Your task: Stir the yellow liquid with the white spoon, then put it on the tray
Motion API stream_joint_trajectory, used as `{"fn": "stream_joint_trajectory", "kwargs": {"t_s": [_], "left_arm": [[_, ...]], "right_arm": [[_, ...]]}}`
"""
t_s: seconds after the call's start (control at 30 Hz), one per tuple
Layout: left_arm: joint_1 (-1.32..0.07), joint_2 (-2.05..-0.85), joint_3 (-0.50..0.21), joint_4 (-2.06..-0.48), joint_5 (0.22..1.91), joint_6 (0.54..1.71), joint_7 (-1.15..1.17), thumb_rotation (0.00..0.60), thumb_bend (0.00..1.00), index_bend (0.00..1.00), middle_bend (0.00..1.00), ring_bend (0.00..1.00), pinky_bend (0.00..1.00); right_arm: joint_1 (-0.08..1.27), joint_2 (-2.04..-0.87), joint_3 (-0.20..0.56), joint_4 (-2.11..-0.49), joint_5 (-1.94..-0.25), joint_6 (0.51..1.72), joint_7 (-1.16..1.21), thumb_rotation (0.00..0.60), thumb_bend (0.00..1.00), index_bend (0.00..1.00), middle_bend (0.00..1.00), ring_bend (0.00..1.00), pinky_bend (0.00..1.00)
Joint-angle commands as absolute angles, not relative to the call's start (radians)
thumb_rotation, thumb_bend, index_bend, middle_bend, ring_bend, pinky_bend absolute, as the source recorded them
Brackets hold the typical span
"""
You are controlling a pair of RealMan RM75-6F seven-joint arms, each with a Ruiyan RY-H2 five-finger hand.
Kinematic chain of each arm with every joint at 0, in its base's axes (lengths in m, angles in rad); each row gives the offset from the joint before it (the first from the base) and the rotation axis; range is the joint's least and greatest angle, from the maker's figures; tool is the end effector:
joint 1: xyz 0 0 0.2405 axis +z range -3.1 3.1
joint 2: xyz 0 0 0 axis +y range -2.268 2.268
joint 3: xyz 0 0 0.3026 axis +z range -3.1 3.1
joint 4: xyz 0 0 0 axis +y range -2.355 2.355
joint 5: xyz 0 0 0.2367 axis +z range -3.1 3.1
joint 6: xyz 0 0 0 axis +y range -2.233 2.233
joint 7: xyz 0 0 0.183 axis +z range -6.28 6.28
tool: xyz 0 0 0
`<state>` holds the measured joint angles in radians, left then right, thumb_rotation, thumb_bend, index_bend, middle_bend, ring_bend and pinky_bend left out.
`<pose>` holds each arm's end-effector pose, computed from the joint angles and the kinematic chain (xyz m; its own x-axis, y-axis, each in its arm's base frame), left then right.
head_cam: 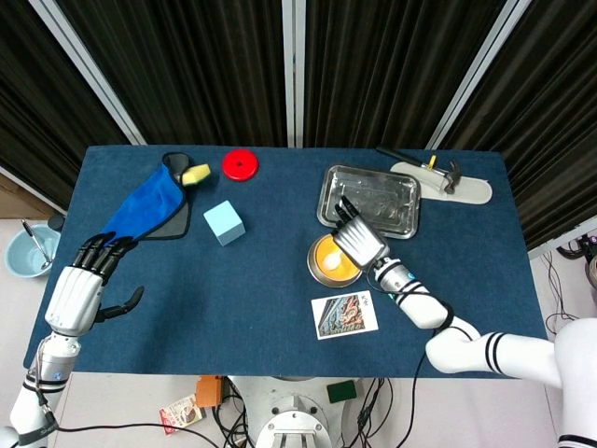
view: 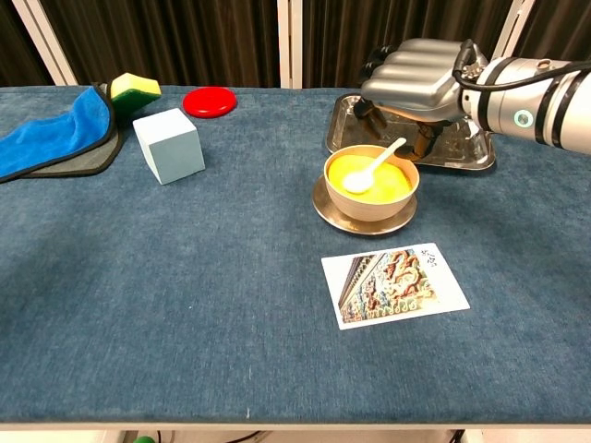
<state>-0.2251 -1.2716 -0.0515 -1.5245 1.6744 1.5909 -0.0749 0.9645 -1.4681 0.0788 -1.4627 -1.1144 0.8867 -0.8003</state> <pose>-0.2954 0.2664 0.1133 0.2442 -0.1212 0.9621 0.9090 -0.3169 -0.2706 -0.1212 -0.4450 -0.0489 0.8695 0.0769 0.4878 -0.3526 -0.5950 0.7223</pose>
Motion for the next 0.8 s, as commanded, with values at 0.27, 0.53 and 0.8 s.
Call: {"fn": "stream_joint_trajectory", "kwargs": {"t_s": [0.27, 0.53, 0.8], "left_arm": [[-0.220, -1.269, -0.054, -1.529, 1.666, 1.591, -0.073, 0.416, 0.29, 0.19, 0.17, 0.10, 0.14], [-0.217, -1.266, -0.055, -1.534, 1.662, 1.591, -0.071, 0.412, 0.29, 0.19, 0.17, 0.10, 0.13], [-0.217, -1.267, -0.057, -1.534, 1.660, 1.587, -0.070, 0.426, 0.29, 0.19, 0.17, 0.10, 0.13]], "right_arm": [[0.954, -1.526, 0.035, -1.278, -1.330, 0.895, -0.595, 0.600, 0.33, 0.49, 0.38, 0.09, 0.06], [0.947, -1.586, 0.019, -1.142, -1.432, 0.918, -0.494, 0.600, 0.35, 0.49, 0.38, 0.09, 0.06], [0.936, -1.609, 0.022, -1.095, -1.463, 0.927, -0.459, 0.600, 0.37, 0.50, 0.38, 0.09, 0.06]]}}
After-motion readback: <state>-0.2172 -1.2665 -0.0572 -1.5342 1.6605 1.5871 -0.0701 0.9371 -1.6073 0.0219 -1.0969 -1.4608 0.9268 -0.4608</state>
